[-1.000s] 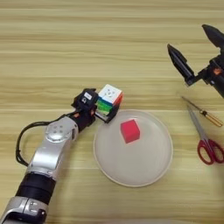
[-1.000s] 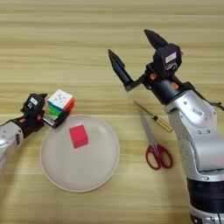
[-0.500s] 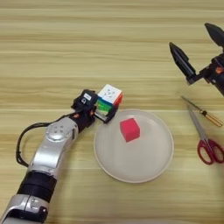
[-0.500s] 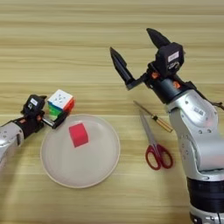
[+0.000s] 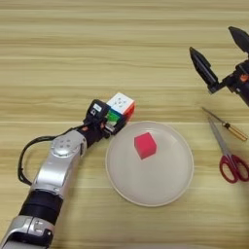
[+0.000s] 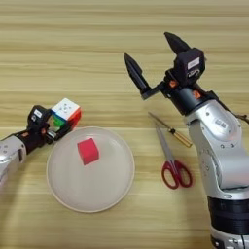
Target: Move the objects on the table
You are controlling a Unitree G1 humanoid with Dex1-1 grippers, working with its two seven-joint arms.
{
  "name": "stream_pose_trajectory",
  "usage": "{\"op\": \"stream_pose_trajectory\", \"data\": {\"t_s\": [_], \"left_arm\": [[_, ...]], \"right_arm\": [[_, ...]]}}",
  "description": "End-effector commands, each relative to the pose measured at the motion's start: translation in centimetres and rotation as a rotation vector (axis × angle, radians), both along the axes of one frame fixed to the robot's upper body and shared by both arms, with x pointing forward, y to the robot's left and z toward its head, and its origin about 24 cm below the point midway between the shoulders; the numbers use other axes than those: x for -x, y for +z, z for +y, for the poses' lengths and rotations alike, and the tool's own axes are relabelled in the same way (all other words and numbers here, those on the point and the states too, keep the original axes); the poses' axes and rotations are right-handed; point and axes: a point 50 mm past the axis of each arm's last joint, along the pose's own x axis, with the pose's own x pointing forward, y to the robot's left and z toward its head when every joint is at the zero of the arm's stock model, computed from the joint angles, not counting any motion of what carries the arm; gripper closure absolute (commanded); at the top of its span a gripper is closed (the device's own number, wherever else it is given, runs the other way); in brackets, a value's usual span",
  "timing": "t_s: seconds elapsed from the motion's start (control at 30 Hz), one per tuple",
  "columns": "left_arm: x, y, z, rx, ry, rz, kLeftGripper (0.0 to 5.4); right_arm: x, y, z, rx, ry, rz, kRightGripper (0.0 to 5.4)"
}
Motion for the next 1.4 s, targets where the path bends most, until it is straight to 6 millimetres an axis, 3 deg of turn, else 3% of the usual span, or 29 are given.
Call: {"op": "stream_pose_trajectory", "data": {"t_s": [0.03,0.5,0.97,1.4], "left_arm": [[-0.2,0.4,0.0,-0.007,-0.008,-0.018,2.14],[-0.4,1.1,-0.1,0.01,-0.017,-0.043,2.15],[-1.7,4.8,0.6,0.037,-0.016,-0.157,2.15],[-0.9,9.4,0.3,0.074,-0.194,-0.272,2.15]], "right_arm": [[-0.2,0.5,0.0,-0.001,0.004,-0.021,0.0],[-0.7,0.1,-0.5,0.01,-0.01,-0.006,0.0],[-1.7,-1.2,-1.3,0.03,-0.012,0.022,0.0],[0.1,-3.7,-0.8,0.115,0.323,0.106,0.0]]}}
